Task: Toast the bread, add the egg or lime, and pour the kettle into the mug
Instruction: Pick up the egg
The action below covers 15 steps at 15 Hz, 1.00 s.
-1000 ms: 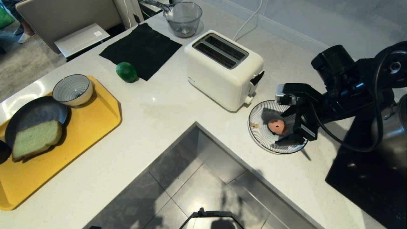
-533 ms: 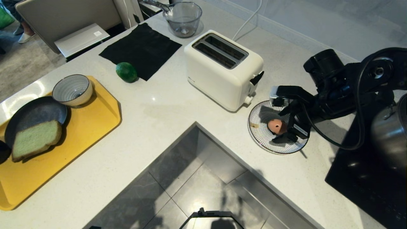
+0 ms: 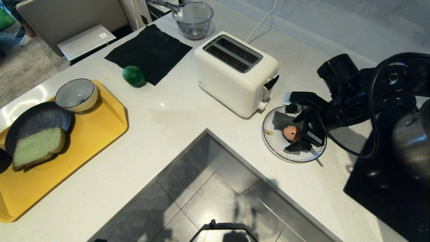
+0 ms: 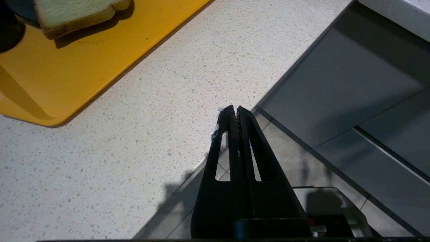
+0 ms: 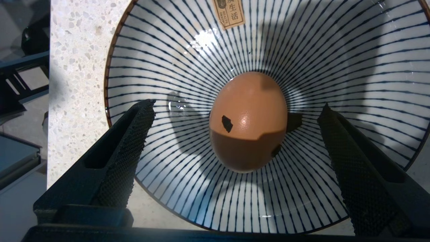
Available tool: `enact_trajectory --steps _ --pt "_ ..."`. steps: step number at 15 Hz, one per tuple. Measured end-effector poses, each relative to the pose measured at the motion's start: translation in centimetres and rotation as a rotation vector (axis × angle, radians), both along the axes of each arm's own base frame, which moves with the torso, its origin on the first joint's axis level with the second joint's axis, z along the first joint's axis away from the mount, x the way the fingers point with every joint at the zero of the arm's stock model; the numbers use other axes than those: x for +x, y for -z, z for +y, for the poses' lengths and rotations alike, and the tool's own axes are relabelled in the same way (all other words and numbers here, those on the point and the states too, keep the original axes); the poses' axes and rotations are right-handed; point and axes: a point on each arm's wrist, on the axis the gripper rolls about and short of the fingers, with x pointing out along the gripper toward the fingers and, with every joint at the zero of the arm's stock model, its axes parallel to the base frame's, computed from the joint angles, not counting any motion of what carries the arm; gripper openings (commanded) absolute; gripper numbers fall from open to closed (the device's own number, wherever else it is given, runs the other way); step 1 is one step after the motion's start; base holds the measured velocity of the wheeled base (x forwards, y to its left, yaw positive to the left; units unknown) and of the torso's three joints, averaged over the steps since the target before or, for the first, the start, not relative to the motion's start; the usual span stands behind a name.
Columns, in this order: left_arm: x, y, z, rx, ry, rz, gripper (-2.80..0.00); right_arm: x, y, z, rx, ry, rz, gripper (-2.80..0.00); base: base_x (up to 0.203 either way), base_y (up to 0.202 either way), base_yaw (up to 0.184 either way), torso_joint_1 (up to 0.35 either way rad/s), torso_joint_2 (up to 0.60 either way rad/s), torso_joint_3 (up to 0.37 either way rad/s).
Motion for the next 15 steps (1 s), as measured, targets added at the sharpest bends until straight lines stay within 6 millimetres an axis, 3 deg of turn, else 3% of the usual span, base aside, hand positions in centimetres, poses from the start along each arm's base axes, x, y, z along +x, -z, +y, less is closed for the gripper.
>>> enact_trajectory --steps 15 --pt "0.0 0.0 0.0 0.0 0.0 0.0 -2.8 1.4 0.5 -0.6 -0.007 0.016 -0.004 0.0 0.0 0.0 0.0 0.0 0.0 0.0"
